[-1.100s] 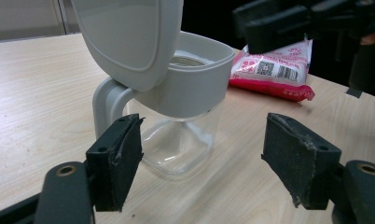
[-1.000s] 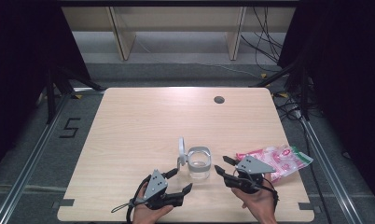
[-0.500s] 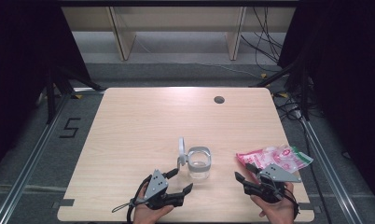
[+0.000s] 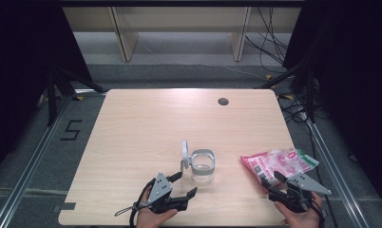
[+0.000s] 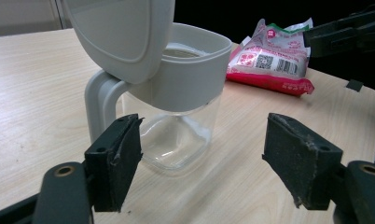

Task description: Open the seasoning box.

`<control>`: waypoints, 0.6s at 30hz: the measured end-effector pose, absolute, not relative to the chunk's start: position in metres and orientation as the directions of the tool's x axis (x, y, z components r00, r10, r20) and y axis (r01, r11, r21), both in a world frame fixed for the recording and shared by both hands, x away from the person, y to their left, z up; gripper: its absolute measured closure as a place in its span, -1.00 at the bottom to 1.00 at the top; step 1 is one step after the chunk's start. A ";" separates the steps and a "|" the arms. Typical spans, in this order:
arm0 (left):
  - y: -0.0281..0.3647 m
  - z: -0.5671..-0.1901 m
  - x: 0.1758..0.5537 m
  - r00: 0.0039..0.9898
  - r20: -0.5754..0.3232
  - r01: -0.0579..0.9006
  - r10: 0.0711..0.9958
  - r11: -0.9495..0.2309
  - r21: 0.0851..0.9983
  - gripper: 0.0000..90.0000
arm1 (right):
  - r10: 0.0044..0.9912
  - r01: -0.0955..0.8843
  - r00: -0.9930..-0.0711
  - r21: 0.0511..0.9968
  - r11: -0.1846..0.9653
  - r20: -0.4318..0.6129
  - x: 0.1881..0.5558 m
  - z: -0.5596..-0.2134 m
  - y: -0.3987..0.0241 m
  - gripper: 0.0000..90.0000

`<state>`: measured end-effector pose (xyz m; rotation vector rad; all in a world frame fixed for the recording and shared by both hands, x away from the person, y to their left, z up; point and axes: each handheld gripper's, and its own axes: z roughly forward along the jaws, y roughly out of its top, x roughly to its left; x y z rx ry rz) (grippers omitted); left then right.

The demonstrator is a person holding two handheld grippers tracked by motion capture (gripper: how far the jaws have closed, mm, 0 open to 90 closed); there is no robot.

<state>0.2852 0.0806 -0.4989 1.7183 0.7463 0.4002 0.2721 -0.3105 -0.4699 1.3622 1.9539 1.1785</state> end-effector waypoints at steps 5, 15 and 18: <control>0.081 -0.499 0.286 0.749 -0.102 0.253 0.655 -0.141 0.957 -0.40 | 0.934 0.482 -0.353 0.866 0.129 0.057 0.269 -0.473 -0.325 -0.06; 0.081 -0.499 0.287 0.748 -0.092 0.252 0.657 -0.154 0.955 -0.40 | 0.964 0.527 -0.237 0.849 0.022 0.122 0.259 -0.478 -0.341 -0.11; 0.080 -0.500 0.287 0.754 -0.093 0.248 0.650 -0.151 0.957 -0.40 | 0.968 0.515 -0.225 0.857 0.025 0.107 0.261 -0.479 -0.345 -0.17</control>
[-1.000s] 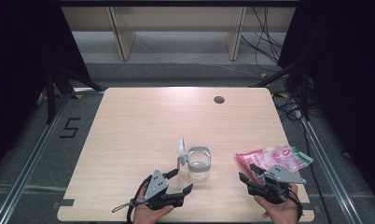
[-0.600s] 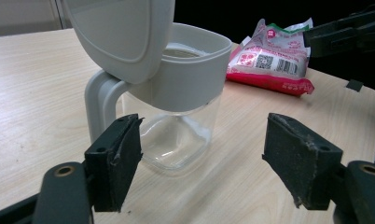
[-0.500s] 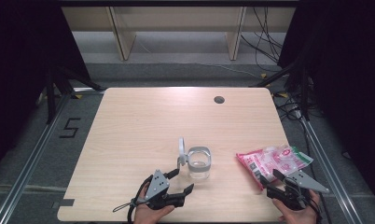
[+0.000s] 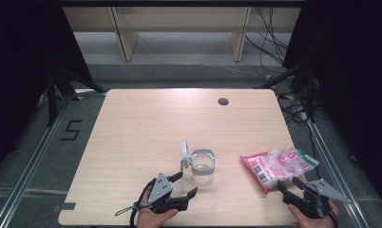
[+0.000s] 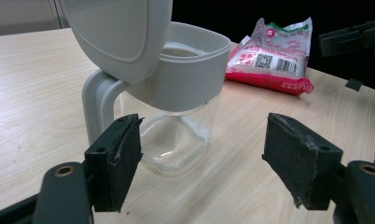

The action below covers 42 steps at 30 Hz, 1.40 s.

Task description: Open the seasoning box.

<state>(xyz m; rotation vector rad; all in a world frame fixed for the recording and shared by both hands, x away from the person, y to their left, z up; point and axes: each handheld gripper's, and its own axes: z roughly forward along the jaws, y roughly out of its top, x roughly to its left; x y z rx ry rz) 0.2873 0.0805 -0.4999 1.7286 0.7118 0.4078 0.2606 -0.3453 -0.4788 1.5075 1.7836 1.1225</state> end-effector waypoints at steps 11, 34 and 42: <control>0.076 -0.503 0.286 0.748 -0.120 0.276 0.653 -0.142 0.951 -0.40 | 0.979 0.512 -0.150 0.858 -0.043 0.139 0.269 -0.484 -0.359 -0.32; 0.076 -0.503 0.288 0.756 -0.093 0.259 0.648 -0.166 0.951 -0.40 | 0.974 0.542 -0.035 0.823 -0.169 0.223 0.298 -0.495 -0.368 -0.46; 0.076 -0.503 0.288 0.756 -0.095 0.260 0.647 -0.165 0.952 -0.40 | 0.968 0.574 -0.017 0.795 -0.197 0.252 0.312 -0.498 -0.367 -0.43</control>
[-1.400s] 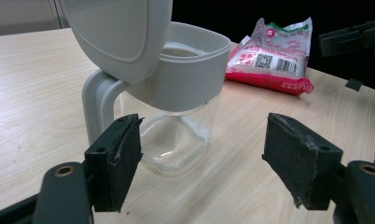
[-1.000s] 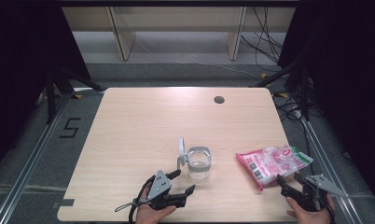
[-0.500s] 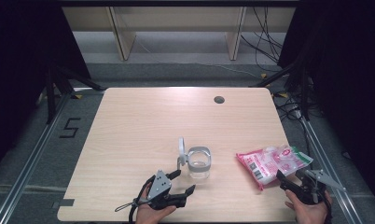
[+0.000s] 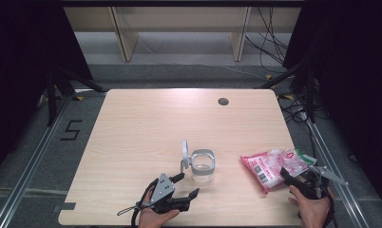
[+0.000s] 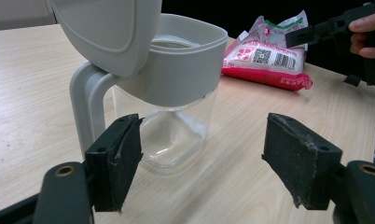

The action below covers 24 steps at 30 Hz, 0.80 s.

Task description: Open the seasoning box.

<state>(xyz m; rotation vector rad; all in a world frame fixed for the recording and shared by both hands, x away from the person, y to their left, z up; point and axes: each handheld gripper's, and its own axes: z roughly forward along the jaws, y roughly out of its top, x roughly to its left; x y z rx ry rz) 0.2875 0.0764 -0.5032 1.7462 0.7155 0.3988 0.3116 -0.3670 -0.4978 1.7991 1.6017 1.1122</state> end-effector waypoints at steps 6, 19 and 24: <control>0.076 -0.503 0.287 0.755 -0.103 0.262 0.648 -0.153 0.953 -0.40 | 0.966 0.575 -0.006 0.791 -0.208 0.258 0.322 -0.501 -0.366 -0.41; 0.075 -0.503 0.287 0.747 -0.119 0.280 0.654 -0.147 0.949 -0.40 | 0.965 0.598 -0.029 0.778 -0.192 0.261 0.338 -0.506 -0.362 0.19; 0.076 -0.503 0.288 0.758 -0.095 0.260 0.645 -0.164 0.952 -0.40 | 0.965 0.602 -0.059 0.781 -0.169 0.254 0.343 -0.507 -0.363 0.52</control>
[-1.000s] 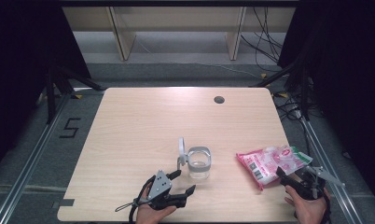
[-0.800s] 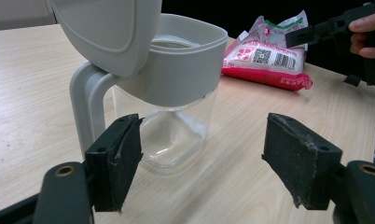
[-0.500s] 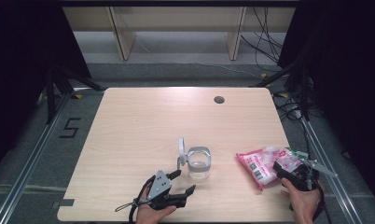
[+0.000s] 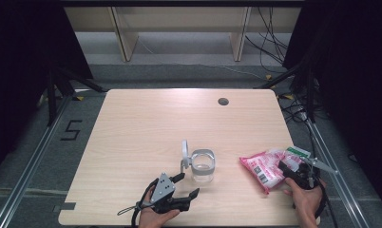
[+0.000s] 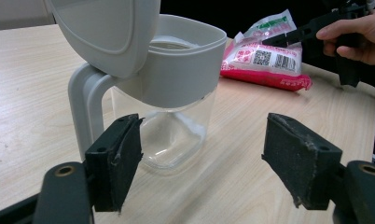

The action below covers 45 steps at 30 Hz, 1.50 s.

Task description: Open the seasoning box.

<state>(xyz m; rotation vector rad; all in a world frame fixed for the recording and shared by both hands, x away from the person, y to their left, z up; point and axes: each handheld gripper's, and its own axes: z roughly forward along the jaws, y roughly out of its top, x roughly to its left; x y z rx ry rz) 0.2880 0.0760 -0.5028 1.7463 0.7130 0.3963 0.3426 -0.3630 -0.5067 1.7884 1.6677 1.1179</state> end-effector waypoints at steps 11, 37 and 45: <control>0.076 -0.503 0.288 0.759 -0.098 0.262 0.644 -0.164 0.951 -0.40 | 0.967 0.571 -0.161 0.818 -0.071 0.196 0.365 -0.510 -0.361 0.84; 0.072 -0.503 0.291 0.767 -0.098 0.266 0.634 -0.174 0.948 -0.40 | 0.953 0.521 -0.252 0.854 -0.014 0.169 0.371 -0.497 -0.353 1.00; 0.073 -0.502 0.291 0.763 -0.101 0.266 0.639 -0.168 0.949 -0.40 | 0.939 0.489 -0.300 0.872 0.003 0.165 0.368 -0.488 -0.345 1.00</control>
